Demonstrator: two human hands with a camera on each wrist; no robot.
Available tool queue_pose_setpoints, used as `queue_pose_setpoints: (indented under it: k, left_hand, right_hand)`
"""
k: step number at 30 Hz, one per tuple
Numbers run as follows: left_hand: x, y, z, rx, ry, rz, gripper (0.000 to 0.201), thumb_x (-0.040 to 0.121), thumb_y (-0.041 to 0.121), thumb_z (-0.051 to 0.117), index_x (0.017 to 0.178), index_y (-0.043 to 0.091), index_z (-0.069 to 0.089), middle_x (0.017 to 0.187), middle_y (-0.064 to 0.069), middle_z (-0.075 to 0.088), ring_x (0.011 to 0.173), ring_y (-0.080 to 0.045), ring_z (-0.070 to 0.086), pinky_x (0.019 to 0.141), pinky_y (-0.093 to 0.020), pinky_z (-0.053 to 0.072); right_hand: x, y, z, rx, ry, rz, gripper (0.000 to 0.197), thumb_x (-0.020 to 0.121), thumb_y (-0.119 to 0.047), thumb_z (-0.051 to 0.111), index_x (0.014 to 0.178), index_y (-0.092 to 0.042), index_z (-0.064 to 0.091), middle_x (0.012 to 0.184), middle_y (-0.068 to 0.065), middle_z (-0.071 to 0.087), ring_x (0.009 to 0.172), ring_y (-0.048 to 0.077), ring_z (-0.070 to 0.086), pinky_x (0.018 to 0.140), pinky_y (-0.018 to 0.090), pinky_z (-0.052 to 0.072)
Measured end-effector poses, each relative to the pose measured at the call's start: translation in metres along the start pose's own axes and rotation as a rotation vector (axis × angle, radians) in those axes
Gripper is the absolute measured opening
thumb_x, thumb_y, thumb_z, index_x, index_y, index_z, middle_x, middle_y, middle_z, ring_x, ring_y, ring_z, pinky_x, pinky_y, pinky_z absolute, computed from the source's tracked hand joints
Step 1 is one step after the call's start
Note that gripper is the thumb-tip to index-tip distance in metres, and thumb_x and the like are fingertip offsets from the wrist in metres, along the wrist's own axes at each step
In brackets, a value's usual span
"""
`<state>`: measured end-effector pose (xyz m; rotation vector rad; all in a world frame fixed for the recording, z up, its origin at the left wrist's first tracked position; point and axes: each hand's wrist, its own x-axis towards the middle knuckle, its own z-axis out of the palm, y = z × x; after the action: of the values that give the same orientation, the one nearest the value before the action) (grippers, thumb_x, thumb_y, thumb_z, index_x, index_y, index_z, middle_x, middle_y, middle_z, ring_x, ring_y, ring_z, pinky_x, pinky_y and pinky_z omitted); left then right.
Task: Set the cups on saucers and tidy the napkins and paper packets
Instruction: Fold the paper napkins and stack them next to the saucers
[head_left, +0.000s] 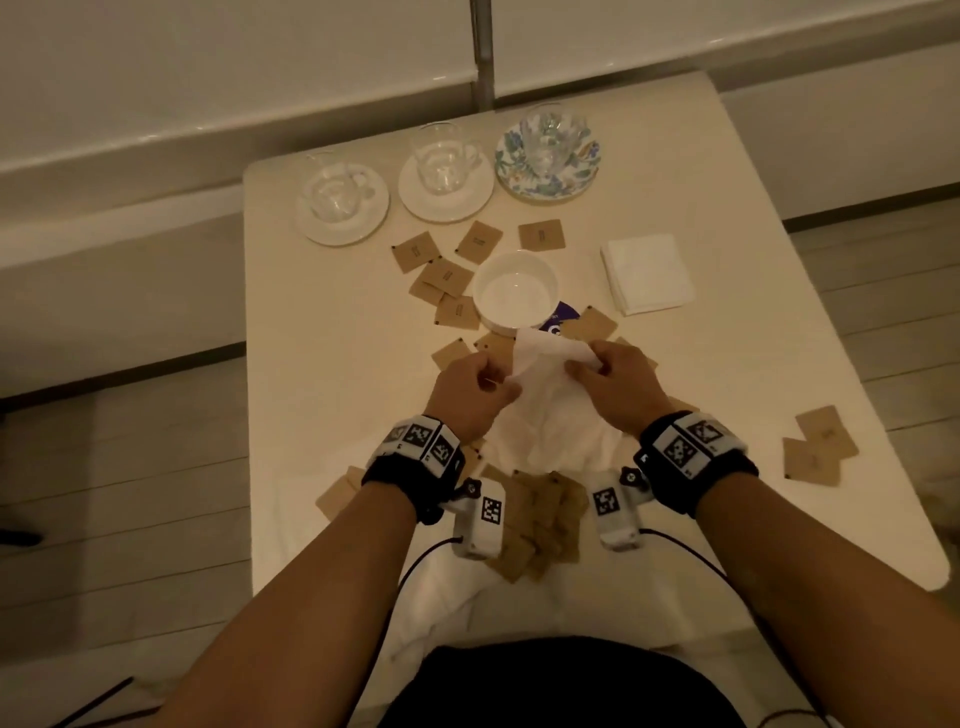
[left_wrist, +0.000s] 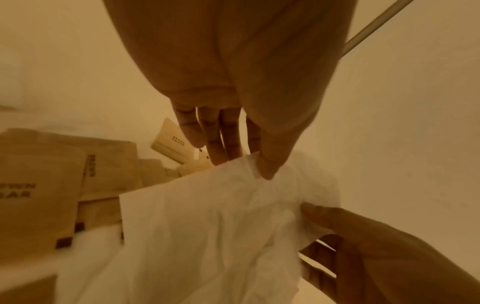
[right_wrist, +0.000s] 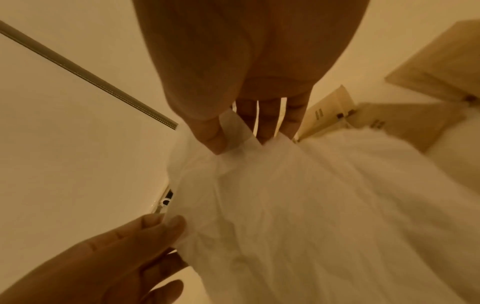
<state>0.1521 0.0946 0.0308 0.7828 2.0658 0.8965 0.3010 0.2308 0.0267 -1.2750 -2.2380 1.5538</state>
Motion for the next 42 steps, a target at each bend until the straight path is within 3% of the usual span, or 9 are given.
queue_pose_setpoints:
  k: [3, 8, 13, 16, 20, 23, 29, 36, 42]
  left_hand:
    - [-0.002, 0.007, 0.003, -0.078, 0.063, -0.009, 0.024, 0.08, 0.025, 0.078, 0.089, 0.026, 0.056, 0.094, 0.007, 0.064, 0.088, -0.011, 0.061, 0.074, -0.018, 0.045]
    - [0.005, 0.037, -0.011, -0.244, 0.092, 0.034, 0.065, 0.073, 0.024, 0.086, 0.124, 0.021, 0.047, 0.119, 0.003, 0.061, 0.108, -0.009, 0.058, 0.09, -0.022, 0.048]
    - [0.017, 0.061, -0.033, -0.307, -0.012, 0.089, 0.01, 0.085, 0.012, 0.074, 0.093, 0.011, 0.067, 0.084, -0.003, 0.074, 0.077, -0.012, 0.069, 0.068, -0.027, 0.056]
    - [0.018, 0.069, -0.037, -0.394, 0.052, 0.094, 0.025, 0.091, 0.014, 0.068, 0.099, -0.009, 0.063, 0.09, -0.025, 0.07, 0.08, -0.025, 0.065, 0.075, -0.047, 0.055]
    - [0.017, 0.077, -0.04, -0.489, 0.086, 0.124, 0.007, 0.093, 0.009, 0.064, 0.092, 0.014, 0.069, 0.083, 0.001, 0.076, 0.078, -0.014, 0.072, 0.066, -0.027, 0.056]
    - [0.018, 0.077, -0.042, -0.502, 0.068, 0.119, 0.013, 0.091, 0.007, 0.066, 0.1, 0.015, 0.069, 0.09, 0.002, 0.077, 0.085, -0.015, 0.073, 0.069, -0.027, 0.057]
    - [0.015, 0.068, -0.041, -0.389, 0.047, 0.121, 0.026, 0.086, 0.004, 0.072, 0.1, 0.025, 0.068, 0.094, 0.01, 0.075, 0.09, -0.01, 0.072, 0.075, -0.023, 0.057]
    - [0.01, 0.063, -0.042, -0.454, 0.165, 0.107, 0.052, 0.078, 0.0, 0.077, 0.118, 0.025, 0.054, 0.09, -0.002, 0.075, 0.082, -0.013, 0.072, 0.073, -0.027, 0.056]
    - [0.007, 0.067, -0.043, -0.313, 0.219, 0.191, 0.046, 0.077, -0.001, 0.077, 0.106, 0.031, 0.062, 0.081, 0.001, 0.067, 0.063, 0.001, 0.058, 0.069, -0.017, 0.049]
  right_hand:
    - [0.001, -0.005, -0.013, 0.013, -0.001, -0.006, 0.01, 0.093, -0.02, 0.062, 0.086, -0.018, 0.068, 0.077, -0.001, 0.066, 0.07, 0.015, 0.061, 0.06, 0.02, 0.049]
    - [0.002, -0.036, -0.033, 0.167, -0.046, -0.146, 0.015, 0.091, -0.009, 0.06, 0.083, -0.019, 0.068, 0.081, 0.0, 0.064, 0.067, 0.001, 0.058, 0.057, 0.01, 0.046]
    - [0.011, -0.061, -0.048, 0.316, 0.002, -0.215, 0.016, 0.09, -0.008, 0.061, 0.085, -0.02, 0.07, 0.077, -0.001, 0.065, 0.072, 0.011, 0.059, 0.065, 0.025, 0.049]
    - [0.016, -0.064, -0.05, 0.501, -0.021, -0.123, 0.019, 0.09, -0.009, 0.066, 0.108, -0.014, 0.065, 0.1, 0.006, 0.072, 0.088, 0.019, 0.07, 0.074, 0.032, 0.057]
    - [0.015, -0.058, -0.053, 0.358, -0.102, -0.094, 0.019, 0.088, -0.007, 0.067, 0.106, -0.001, 0.067, 0.098, 0.023, 0.071, 0.088, 0.037, 0.07, 0.08, 0.05, 0.057]
    - [0.014, -0.058, -0.054, 0.372, -0.081, -0.099, 0.019, 0.089, -0.009, 0.067, 0.093, 0.009, 0.064, 0.091, 0.037, 0.064, 0.073, 0.032, 0.061, 0.073, 0.046, 0.052]
    - [0.017, -0.064, -0.053, 0.386, -0.08, -0.089, 0.011, 0.091, -0.013, 0.067, 0.08, -0.013, 0.069, 0.069, 0.003, 0.069, 0.066, 0.016, 0.063, 0.064, 0.03, 0.054]
    - [0.014, -0.058, -0.051, 0.395, -0.03, -0.095, 0.005, 0.088, -0.011, 0.071, 0.089, -0.016, 0.07, 0.074, 0.008, 0.07, 0.066, 0.015, 0.064, 0.071, 0.035, 0.057]
    - [0.012, -0.057, -0.051, 0.369, 0.027, -0.149, 0.045, 0.083, -0.009, 0.075, 0.122, -0.023, 0.057, 0.076, 0.0, 0.067, 0.066, 0.012, 0.062, 0.071, 0.024, 0.056]
